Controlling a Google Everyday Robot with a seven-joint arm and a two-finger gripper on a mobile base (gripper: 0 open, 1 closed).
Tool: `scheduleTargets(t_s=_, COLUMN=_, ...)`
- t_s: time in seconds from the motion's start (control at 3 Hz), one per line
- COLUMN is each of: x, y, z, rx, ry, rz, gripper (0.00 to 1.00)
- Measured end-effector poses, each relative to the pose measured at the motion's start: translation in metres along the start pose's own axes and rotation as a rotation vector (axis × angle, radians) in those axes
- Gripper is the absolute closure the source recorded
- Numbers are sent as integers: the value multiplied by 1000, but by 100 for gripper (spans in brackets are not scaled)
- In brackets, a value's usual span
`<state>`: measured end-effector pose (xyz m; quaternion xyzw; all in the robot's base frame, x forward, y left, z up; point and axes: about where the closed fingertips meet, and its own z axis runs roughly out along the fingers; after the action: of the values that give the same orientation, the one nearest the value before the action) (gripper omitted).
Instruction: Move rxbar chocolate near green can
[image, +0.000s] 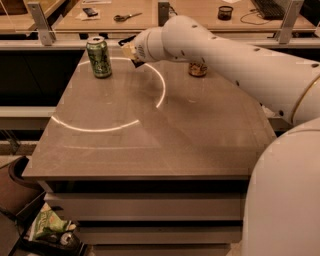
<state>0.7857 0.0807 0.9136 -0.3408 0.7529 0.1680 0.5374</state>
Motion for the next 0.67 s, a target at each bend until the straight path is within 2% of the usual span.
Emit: scheduleTargets(t_s=0.67, x=0, y=4, z=3, rx=-6, ry=0, rz=-1, gripper=36)
